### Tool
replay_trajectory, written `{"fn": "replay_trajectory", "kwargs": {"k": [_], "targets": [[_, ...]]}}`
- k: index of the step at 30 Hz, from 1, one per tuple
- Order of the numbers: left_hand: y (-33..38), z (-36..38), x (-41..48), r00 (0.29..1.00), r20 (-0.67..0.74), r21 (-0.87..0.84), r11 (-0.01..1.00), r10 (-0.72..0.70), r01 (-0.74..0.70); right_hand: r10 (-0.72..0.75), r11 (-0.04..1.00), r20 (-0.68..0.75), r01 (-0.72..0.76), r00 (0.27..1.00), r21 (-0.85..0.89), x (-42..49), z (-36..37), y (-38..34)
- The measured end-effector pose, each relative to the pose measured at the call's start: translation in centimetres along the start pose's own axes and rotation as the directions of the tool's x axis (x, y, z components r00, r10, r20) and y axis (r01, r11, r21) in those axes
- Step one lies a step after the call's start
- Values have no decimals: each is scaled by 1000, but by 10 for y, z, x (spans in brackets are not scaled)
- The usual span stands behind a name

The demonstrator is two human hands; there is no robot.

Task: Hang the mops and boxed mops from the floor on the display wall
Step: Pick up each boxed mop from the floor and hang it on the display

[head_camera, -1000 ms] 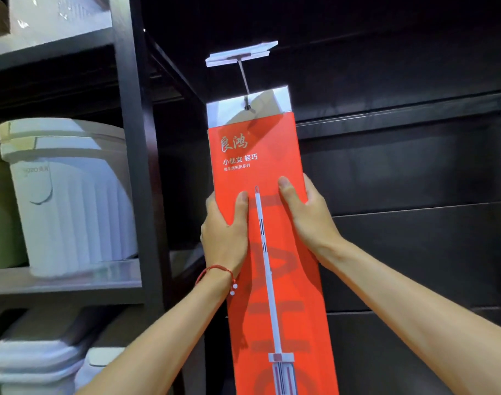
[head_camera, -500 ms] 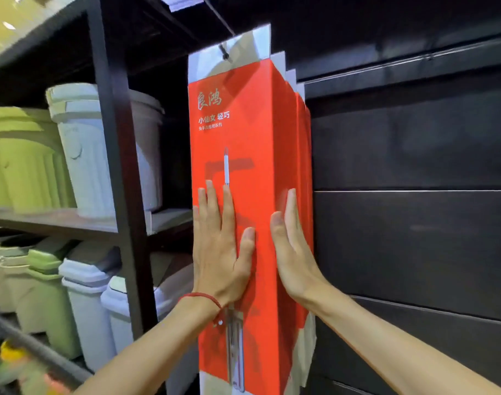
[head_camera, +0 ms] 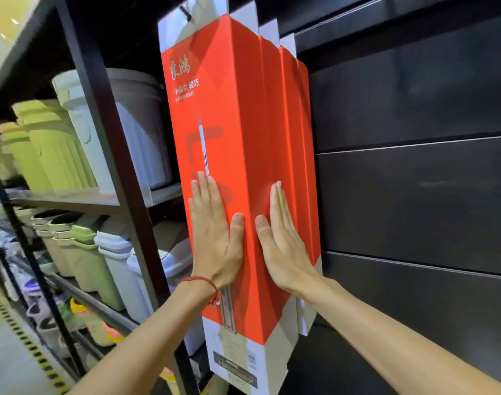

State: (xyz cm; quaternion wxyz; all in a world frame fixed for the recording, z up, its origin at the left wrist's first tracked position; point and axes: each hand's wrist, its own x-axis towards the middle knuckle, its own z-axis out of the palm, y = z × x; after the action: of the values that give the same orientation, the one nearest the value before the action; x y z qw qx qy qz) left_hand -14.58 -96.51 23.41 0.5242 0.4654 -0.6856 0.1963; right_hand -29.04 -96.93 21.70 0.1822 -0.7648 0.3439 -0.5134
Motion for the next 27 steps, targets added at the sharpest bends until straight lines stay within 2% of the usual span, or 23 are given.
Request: {"fn": "replay_trajectory", "kwargs": {"k": [5,7,9,11,13,20,27], "targets": [[-3,0,-4,1000,1,-22,1000,4,-4,18,1000,-8,-18,1000,-19,-6,4,0],[-5,2,-6,1000,0,-40,999,-1,1,64,998,-3,-64,998,29,-15,9,4],[-8,3,-5,1000,-4,-50,999,1,-1,186,974,-38,-179,982,141,-21,12,13],[-9,4,-3,1000,-12,-56,998,5,-6,344,917,-73,-319,936,239,-22,14,24],[-10,4,-3,1000,-19,-67,998,7,-8,425,881,-70,-394,903,262,-22,17,36],[-13,8,-6,999,-27,-45,998,41,-42,422,871,-66,-384,904,307,-20,43,53],[-14,13,-13,996,-86,-25,1000,9,-12,433,846,-44,-389,900,365,-18,48,76]]}}
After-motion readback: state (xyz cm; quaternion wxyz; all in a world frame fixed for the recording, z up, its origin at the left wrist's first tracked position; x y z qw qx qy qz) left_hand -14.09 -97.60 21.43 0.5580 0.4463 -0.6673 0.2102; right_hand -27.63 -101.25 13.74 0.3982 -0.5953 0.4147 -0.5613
